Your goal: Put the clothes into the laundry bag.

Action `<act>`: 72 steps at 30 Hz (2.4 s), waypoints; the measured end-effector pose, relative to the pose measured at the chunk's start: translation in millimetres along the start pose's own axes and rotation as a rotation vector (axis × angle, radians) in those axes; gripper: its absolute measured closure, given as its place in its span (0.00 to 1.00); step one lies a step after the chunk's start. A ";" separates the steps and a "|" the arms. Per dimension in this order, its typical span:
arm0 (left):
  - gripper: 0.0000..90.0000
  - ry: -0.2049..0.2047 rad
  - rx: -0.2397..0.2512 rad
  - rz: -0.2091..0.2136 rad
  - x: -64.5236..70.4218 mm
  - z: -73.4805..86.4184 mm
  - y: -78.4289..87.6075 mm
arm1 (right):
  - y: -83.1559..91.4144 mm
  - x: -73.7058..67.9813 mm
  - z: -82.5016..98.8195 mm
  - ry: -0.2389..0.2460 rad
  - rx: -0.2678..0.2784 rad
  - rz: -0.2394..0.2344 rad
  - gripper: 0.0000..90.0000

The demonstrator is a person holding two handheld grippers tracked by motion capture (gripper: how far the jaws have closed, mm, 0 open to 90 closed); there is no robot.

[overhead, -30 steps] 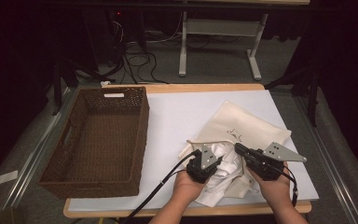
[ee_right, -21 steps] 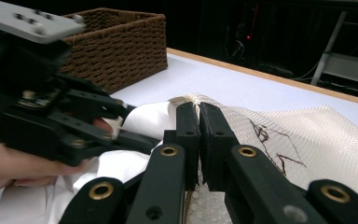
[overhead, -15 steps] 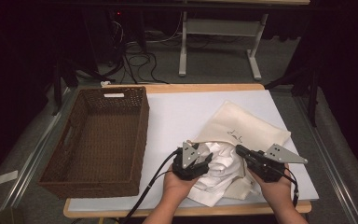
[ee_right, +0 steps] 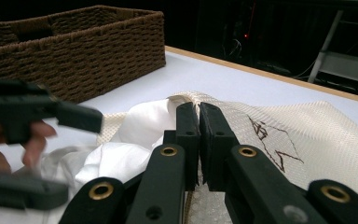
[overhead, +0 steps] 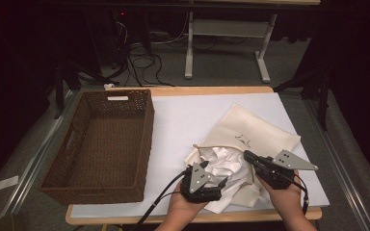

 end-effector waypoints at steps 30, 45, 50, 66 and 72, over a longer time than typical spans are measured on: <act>0.57 -0.013 0.055 -0.040 -22.4 -36.3 -37.5 | 4.5 -0.9 -5.4 -0.029 0.029 -0.035 0.98; 0.30 0.052 -0.001 -0.032 -38.0 12.7 22.1 | 4.2 -3.6 -5.4 -0.026 0.024 -0.033 0.98; 0.25 0.071 -0.072 0.009 -32.3 24.0 11.0 | 6.8 -3.1 -4.4 -0.029 0.025 -0.031 0.98; 0.56 -0.029 -0.319 -0.001 -22.4 52.1 -8.3 | 4.8 -3.9 -1.8 -0.026 0.017 -0.038 0.98; 0.82 -0.015 -0.303 0.025 -20.2 51.4 -4.3 | 4.6 -3.5 -0.5 -0.030 0.013 -0.036 0.98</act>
Point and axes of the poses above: each handheld gripper's, and its own axes: y roughly backward along the jaws, z roughly out of its underside, x roughly to its right, the point moved 9 cm from there along -y, roughly forward along the jaws, and after that the axes turned 2 degrees about z, right-handed, at the moved point
